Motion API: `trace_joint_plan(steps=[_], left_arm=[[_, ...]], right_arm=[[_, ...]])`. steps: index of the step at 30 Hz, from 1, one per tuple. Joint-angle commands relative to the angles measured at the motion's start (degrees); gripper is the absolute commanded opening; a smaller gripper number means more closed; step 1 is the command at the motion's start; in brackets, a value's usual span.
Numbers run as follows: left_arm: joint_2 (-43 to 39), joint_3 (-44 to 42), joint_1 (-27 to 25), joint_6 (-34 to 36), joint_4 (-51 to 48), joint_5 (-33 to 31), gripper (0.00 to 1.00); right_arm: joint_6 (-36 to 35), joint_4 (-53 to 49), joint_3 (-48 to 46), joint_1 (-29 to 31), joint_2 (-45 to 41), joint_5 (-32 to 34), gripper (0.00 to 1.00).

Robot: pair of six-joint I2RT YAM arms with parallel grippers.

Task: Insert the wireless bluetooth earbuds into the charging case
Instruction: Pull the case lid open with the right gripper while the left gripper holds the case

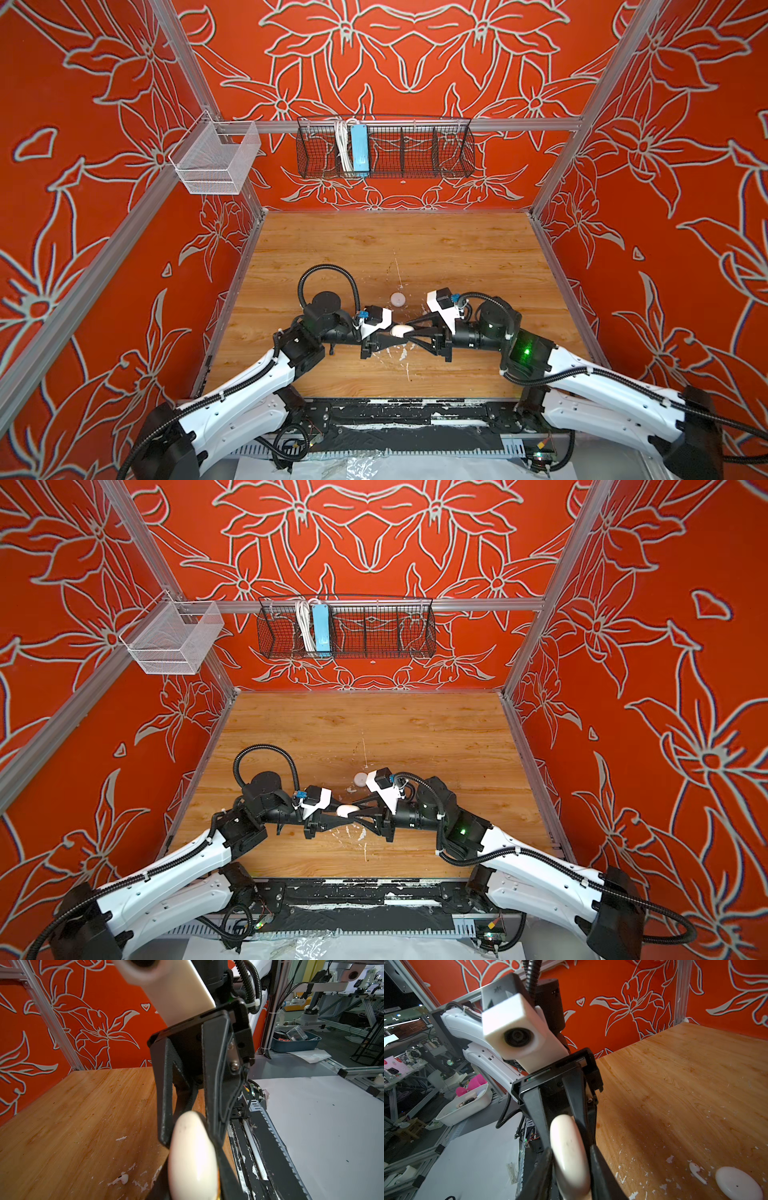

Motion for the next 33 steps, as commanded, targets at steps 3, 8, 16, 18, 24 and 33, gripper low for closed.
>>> trace_joint_plan(steps=[3,8,16,18,24,33], left_arm=[[-0.54,1.26,-0.58,0.28,2.02,1.46,0.00],[-0.56,1.34,-0.58,0.17,1.95,1.29,0.00],[-0.56,1.08,-0.59,-1.11,2.55,-0.47,0.19],[-0.58,0.50,-0.58,-1.88,3.53,-1.64,0.27],[-0.47,0.20,-0.58,-2.73,4.37,-2.19,0.38],[-0.23,-0.05,-0.57,-4.50,6.06,-1.48,0.48]], right_arm=[[0.62,1.14,-0.39,0.01,0.85,-0.87,0.30],[0.71,1.37,-0.30,0.08,1.38,-0.79,0.29],[1.38,2.93,-0.73,0.14,1.78,-0.36,0.18],[2.46,4.80,-1.93,0.10,0.88,1.45,0.17],[5.36,11.29,-5.50,0.14,-1.52,5.67,0.16],[7.30,16.09,-4.51,0.35,2.03,1.60,0.06]])
